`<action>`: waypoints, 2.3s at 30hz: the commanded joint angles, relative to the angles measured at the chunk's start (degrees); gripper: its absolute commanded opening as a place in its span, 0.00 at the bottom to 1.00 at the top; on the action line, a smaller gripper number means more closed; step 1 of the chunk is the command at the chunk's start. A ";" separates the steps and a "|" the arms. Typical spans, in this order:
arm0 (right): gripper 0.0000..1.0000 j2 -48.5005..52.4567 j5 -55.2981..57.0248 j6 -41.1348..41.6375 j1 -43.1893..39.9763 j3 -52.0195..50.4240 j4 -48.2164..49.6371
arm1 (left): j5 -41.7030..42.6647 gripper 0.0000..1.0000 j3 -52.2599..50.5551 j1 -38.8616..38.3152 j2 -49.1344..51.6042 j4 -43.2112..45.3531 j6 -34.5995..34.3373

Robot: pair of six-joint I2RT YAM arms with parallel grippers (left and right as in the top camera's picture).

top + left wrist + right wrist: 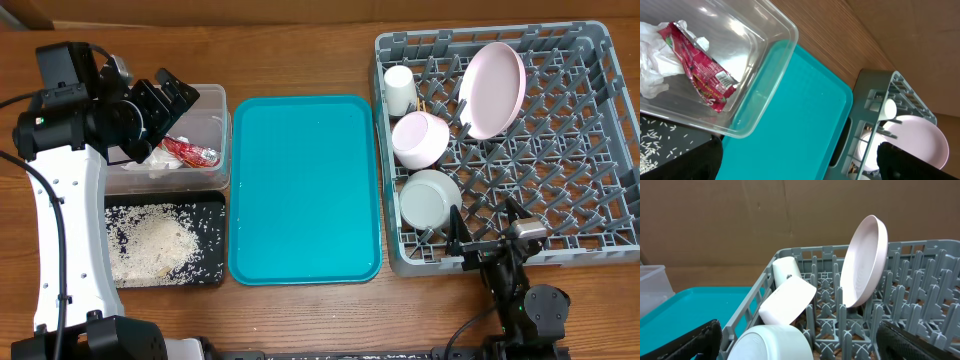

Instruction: Sort waste into correct bins and load items into the dishwasher

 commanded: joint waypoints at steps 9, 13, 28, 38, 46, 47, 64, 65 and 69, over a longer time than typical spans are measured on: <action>1.00 -0.68 0.70 -0.13 -0.15 -0.59 0.28 | 0.44 1.00 0.94 -0.31 0.22 0.07 0.09; 1.00 -0.68 0.70 -0.11 -0.15 -0.59 0.28 | 0.44 1.00 0.90 -0.37 0.59 0.07 0.09; 1.00 -0.68 0.70 -0.11 -0.15 -0.59 0.28 | 0.26 1.00 0.85 -1.73 -12.41 -0.20 0.11; 1.00 -0.68 0.70 -0.11 -0.15 -0.59 0.28 | -7.10 1.00 -2.38 -3.72 -26.64 -4.11 0.13; 1.00 -0.68 0.72 -0.11 -0.15 -0.59 0.28 | -7.10 1.00 -22.93 -5.99 -43.45 -4.90 0.09; 1.00 -0.68 0.70 -0.11 -0.15 -0.59 0.28 | -7.13 1.00 -25.90 -5.99 -45.68 -4.57 0.09; 1.00 -0.68 0.70 -0.13 -0.15 -0.59 0.28 | -6.88 1.00 -74.93 -6.01 -82.09 45.51 0.09; 1.00 -0.68 0.72 -0.11 -0.15 -0.59 0.28 | -6.93 1.00 -76.89 -6.01 -82.88 49.18 0.11; 1.00 -0.68 0.72 -0.11 -0.15 -0.59 0.28 | -7.74 1.00 -82.14 -6.01 -85.18 58.73 1.01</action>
